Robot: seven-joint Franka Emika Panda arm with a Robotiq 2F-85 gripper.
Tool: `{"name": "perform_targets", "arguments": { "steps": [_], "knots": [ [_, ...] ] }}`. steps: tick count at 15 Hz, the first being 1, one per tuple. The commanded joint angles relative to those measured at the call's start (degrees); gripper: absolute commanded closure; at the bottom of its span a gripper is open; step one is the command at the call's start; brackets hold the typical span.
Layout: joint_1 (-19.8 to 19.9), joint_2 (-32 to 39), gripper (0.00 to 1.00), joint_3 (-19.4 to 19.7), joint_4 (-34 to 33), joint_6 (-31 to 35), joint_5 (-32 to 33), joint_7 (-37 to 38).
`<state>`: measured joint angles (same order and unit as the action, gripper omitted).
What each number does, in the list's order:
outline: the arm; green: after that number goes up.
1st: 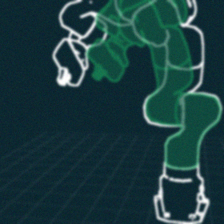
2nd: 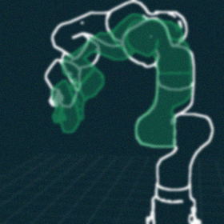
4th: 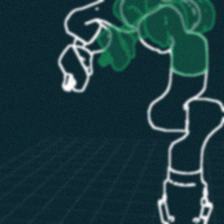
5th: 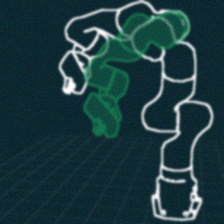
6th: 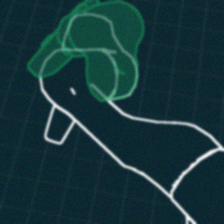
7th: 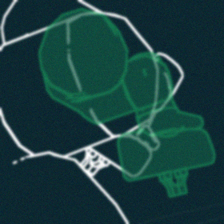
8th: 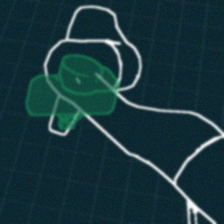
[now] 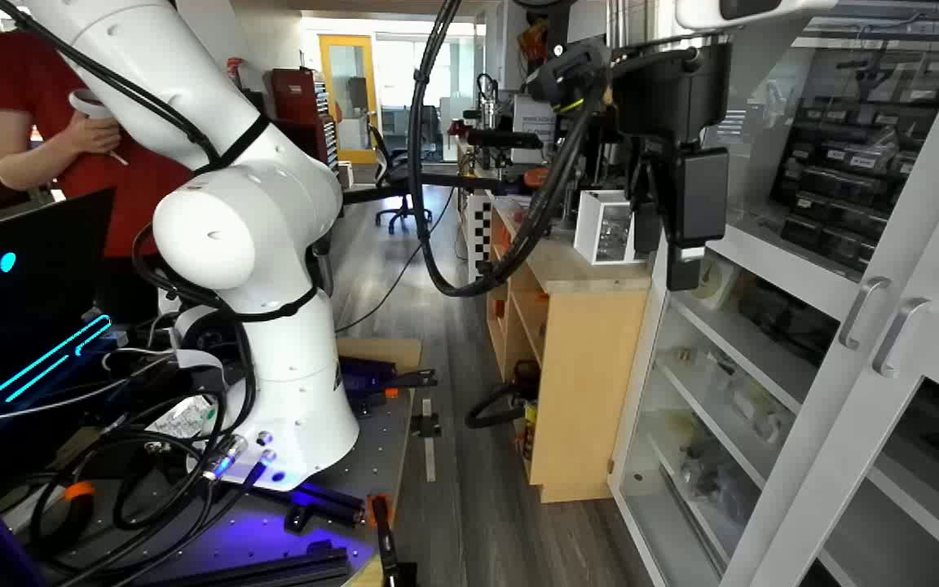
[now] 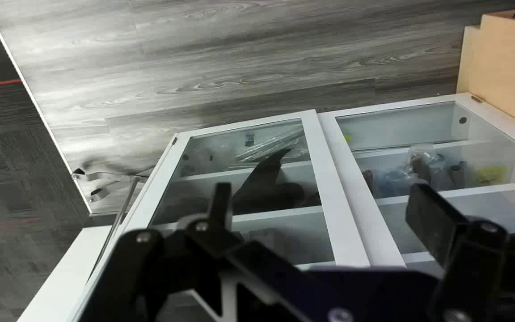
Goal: Open the right side of the cabinet drawer
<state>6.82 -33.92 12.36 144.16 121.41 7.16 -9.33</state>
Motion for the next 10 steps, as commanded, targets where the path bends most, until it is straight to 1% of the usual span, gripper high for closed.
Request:
{"name": "perform_targets", "arguments": {
  "steps": [1,10],
  "knots": [
    [0.7,0.1,0.00,-0.6,-0.1,-0.1,-0.5,-0.4],
    [0.7,0.1,0.00,-0.6,-0.1,-0.1,-0.5,-0.4]
  ]
}}
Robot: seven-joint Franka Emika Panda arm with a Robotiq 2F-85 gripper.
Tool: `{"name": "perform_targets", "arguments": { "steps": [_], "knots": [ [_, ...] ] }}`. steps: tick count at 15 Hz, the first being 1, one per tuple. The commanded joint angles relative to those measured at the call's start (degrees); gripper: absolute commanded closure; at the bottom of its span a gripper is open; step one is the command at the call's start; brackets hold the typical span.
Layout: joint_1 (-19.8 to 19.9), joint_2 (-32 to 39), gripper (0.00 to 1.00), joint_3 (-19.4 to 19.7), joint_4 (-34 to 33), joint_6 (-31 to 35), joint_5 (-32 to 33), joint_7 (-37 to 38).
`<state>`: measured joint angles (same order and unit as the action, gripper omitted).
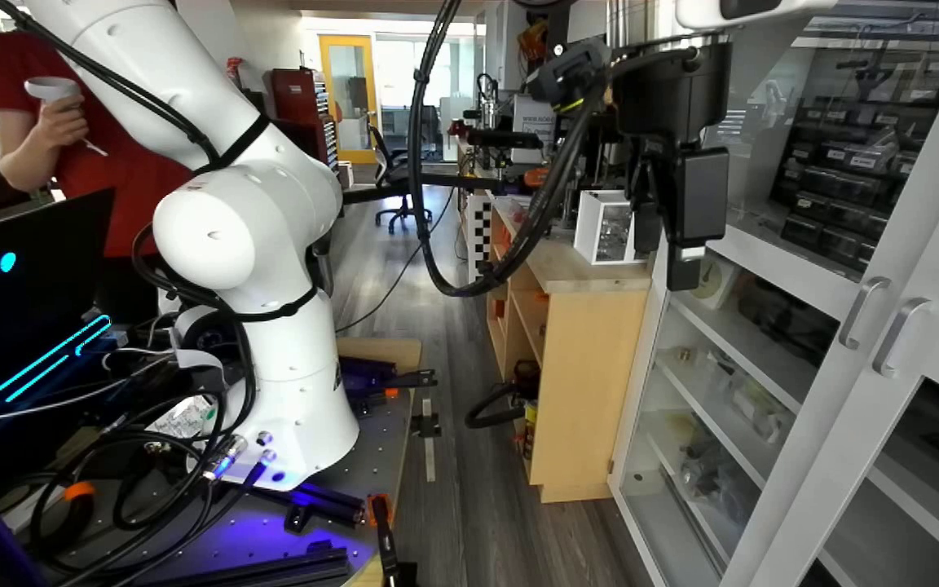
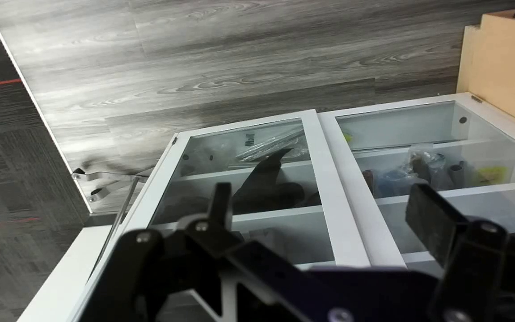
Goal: Open the right side of the cabinet drawer
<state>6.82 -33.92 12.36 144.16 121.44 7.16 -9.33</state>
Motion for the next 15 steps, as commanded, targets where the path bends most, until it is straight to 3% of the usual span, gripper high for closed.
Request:
{"name": "perform_targets", "arguments": {
  "steps": [1,9,15],
  "knots": [
    [0.7,0.1,0.00,-0.6,-0.1,-0.1,-0.5,-0.4],
    [-0.2,3.0,0.00,-2.0,-2.2,1.5,-0.2,-0.4],
    [-1.2,9.5,0.00,-4.6,-5.7,7.0,-0.5,0.3]
  ]
}}
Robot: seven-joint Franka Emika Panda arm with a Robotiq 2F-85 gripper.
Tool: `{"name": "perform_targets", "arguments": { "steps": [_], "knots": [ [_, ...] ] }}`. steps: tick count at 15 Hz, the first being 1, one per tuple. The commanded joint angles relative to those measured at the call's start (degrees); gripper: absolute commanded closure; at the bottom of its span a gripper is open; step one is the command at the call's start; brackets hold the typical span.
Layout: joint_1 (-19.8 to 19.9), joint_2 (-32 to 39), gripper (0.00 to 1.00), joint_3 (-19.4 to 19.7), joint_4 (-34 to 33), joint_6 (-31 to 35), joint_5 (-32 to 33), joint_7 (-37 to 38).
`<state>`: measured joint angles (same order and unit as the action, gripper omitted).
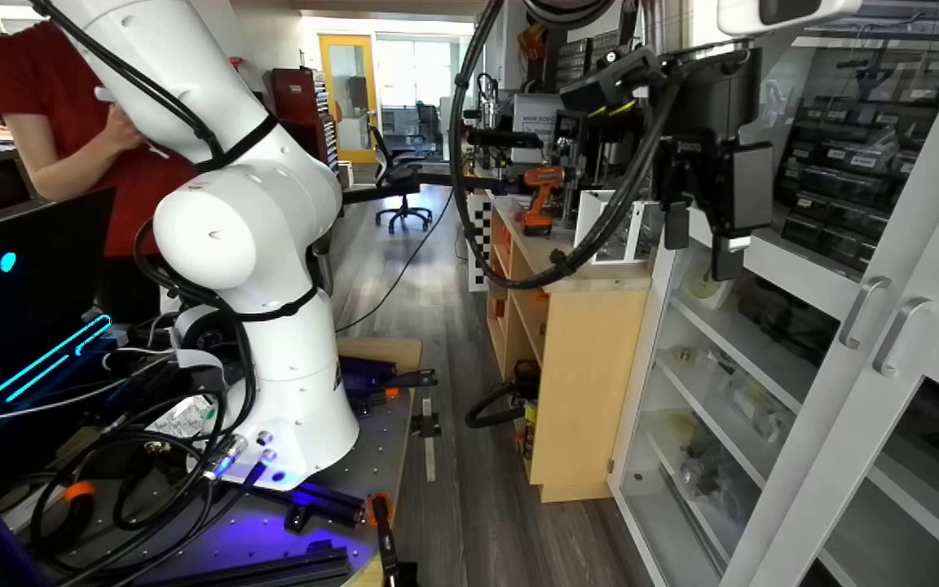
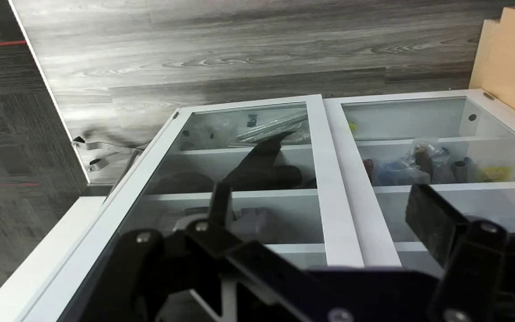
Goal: Open the right side of the cabinet drawer
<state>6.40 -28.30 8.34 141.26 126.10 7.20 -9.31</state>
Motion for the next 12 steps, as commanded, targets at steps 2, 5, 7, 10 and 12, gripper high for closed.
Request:
{"name": "perform_targets", "arguments": {
  "steps": [2,5,7,10,12],
  "knots": [
    [-1.4,6.3,0.00,-0.8,-4.0,4.8,-1.4,0.0],
    [-3.1,10.1,0.00,-0.9,-5.9,9.6,-4.4,-1.0],
    [-4.0,12.7,0.00,-1.2,-7.1,13.1,-6.0,-1.4],
    [-5.4,17.2,0.00,-1.6,-9.9,17.1,-8.5,-2.1],
    [-5.9,20.7,0.00,-2.2,-12.4,19.2,-9.6,-2.5]
  ]
}}
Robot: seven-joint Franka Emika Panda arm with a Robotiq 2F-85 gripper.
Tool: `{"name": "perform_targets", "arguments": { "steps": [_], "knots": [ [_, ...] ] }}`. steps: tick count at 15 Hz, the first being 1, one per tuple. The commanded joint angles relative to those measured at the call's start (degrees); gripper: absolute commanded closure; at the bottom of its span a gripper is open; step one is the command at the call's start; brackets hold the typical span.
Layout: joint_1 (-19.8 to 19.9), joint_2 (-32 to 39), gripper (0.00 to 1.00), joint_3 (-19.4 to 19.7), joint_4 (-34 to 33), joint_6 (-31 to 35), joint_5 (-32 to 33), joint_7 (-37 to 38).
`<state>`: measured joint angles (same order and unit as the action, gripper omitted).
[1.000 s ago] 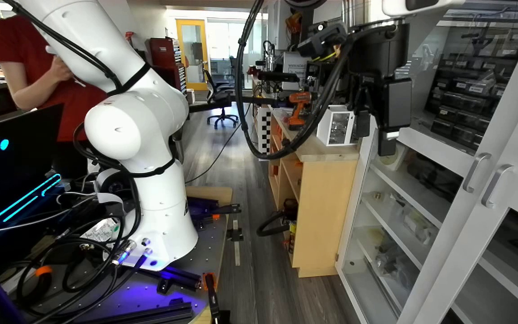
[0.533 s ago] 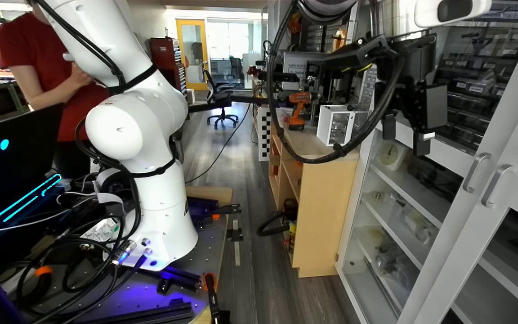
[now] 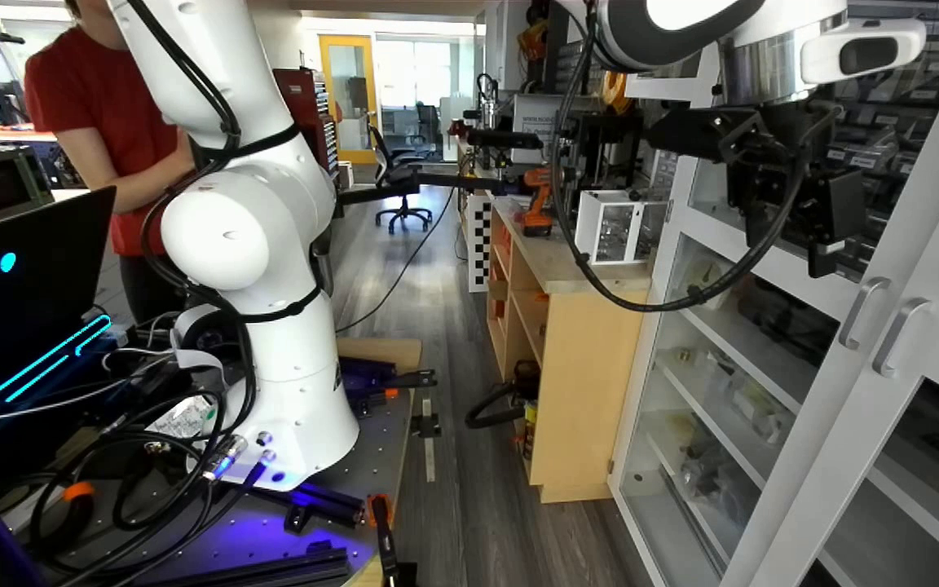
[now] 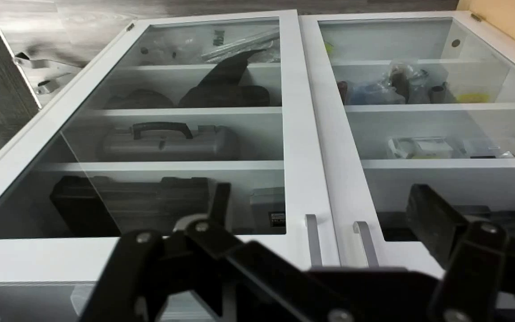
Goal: Open the right side of the cabinet drawer
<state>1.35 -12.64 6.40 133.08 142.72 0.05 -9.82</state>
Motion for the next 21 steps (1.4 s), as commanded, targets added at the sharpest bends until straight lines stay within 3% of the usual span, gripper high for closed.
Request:
{"name": "perform_targets", "arguments": {
  "steps": [1,6,7,14,21],
  "knots": [
    [-1.1,7.1,0.00,-0.7,-5.8,3.3,-2.9,-2.3],
    [-1.2,15.4,0.00,-3.0,-13.7,3.6,-5.3,-2.6],
    [-0.6,12.3,0.00,-3.2,-10.1,3.4,-3.2,-0.9],
    [-0.6,15.6,0.00,-3.8,-13.4,3.4,-3.7,-0.8],
    [0.2,19.2,0.00,-4.2,-13.2,8.8,-5.5,-3.5]
  ]
}}
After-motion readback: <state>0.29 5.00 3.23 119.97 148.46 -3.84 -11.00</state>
